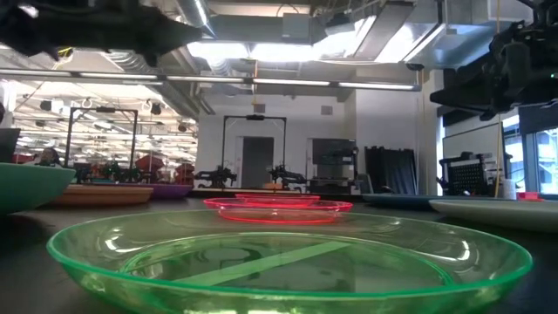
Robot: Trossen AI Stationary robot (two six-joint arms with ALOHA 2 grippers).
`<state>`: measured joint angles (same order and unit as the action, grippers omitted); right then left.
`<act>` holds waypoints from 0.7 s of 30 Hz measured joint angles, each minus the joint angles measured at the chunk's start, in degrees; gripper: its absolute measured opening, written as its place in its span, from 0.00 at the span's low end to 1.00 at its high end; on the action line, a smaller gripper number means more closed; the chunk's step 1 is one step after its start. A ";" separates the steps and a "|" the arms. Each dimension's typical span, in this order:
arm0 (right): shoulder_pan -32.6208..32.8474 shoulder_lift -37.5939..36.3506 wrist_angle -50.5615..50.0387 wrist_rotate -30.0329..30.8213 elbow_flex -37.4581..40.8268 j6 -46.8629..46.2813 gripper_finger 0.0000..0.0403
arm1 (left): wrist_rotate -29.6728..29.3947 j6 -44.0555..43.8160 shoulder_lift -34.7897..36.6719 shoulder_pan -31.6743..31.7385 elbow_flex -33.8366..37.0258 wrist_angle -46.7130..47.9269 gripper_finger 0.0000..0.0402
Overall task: Stack plastic plates
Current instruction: Stack the large blue plate on top of white plate
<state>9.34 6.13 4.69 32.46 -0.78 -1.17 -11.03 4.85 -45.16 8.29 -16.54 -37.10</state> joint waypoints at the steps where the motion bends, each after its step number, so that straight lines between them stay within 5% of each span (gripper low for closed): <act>1: 0.00 0.00 0.00 0.35 0.00 0.02 0.01 | 0.09 0.19 -2.53 0.19 -1.29 0.02 0.01; 21: 0.00 0.00 3.50 0.57 -0.07 1.76 0.01 | 0.20 -0.20 -37.75 0.70 -23.64 0.02 0.01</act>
<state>9.34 6.13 8.18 33.04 -0.84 0.59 -10.82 4.65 -82.91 8.99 -40.18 -37.08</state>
